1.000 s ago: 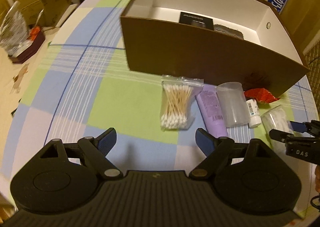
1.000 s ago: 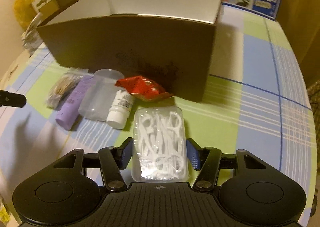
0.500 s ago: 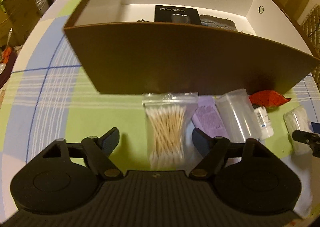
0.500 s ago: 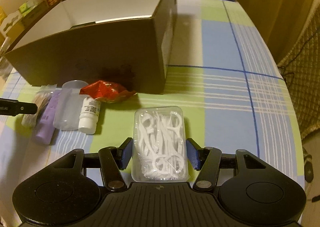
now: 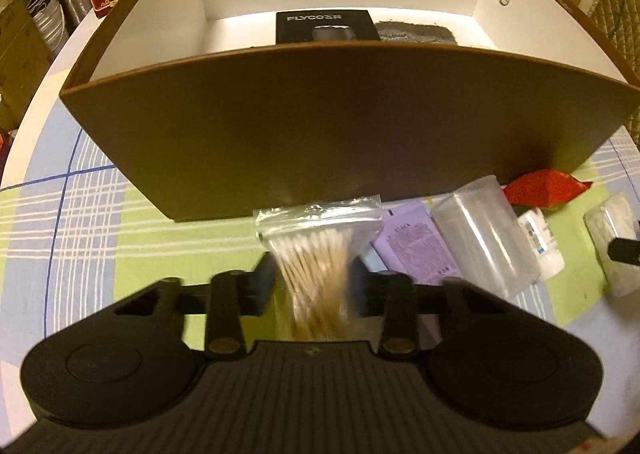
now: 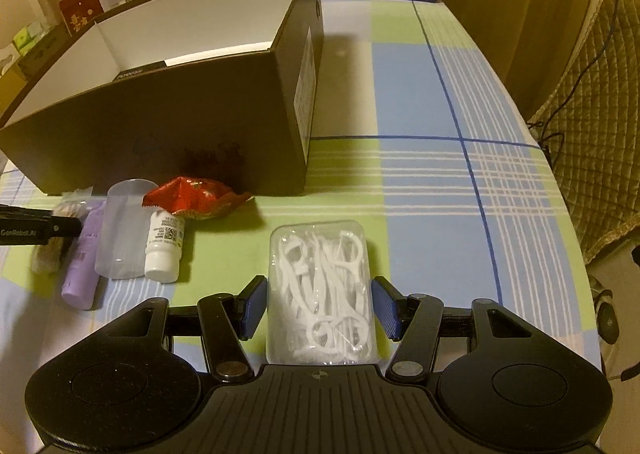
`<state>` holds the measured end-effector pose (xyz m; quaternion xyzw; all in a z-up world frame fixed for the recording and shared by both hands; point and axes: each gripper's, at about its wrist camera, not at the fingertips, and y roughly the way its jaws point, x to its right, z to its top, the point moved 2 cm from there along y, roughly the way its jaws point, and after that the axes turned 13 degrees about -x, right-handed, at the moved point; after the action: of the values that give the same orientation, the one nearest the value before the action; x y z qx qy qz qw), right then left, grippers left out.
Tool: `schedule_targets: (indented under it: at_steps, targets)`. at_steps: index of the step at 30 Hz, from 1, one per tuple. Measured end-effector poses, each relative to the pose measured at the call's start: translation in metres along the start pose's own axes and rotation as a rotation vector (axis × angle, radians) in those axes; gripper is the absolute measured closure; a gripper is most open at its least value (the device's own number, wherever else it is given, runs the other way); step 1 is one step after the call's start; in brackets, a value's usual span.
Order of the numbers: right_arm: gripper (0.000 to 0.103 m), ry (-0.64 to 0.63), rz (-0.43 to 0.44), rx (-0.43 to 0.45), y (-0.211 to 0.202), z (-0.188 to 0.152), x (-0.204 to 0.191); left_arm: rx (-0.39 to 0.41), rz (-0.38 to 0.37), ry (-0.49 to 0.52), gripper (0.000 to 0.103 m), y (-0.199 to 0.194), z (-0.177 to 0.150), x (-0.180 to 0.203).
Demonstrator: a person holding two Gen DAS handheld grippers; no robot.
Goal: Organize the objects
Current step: 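Grasp the clear floss pick box with the right gripper while the left gripper grasps the cotton swab bag, then lift the floss box and cotton swab bag over the cardboard box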
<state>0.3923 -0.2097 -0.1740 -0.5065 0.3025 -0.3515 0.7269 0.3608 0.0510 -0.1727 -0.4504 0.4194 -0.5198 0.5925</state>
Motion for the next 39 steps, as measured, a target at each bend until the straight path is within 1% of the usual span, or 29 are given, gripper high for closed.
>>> schedule_targets:
  at_steps: [5, 13, 22, 27, 39]
  targets:
    - [0.048, -0.019, -0.017, -0.002, 0.002, 0.001, -0.003, -0.017, 0.007, 0.001, 0.076, -0.005, -0.014, -0.004]
    - [0.048, -0.059, -0.045, -0.004, 0.007, -0.002, -0.007, -0.044, 0.008, -0.043, 0.077, -0.014, -0.045, -0.021]
    - [0.049, -0.122, -0.079, -0.008, 0.011, -0.003, -0.014, -0.052, 0.018, -0.079, 0.078, -0.02, -0.061, -0.025]
    - [0.049, -0.122, -0.065, -0.02, 0.01, -0.006, -0.015, -0.051, 0.019, -0.088, 0.078, -0.023, -0.067, -0.024]
    - [0.049, -0.1, 0.04, -0.013, -0.013, -0.009, -0.018, -0.027, 0.014, -0.085, 0.08, -0.035, -0.069, -0.018]
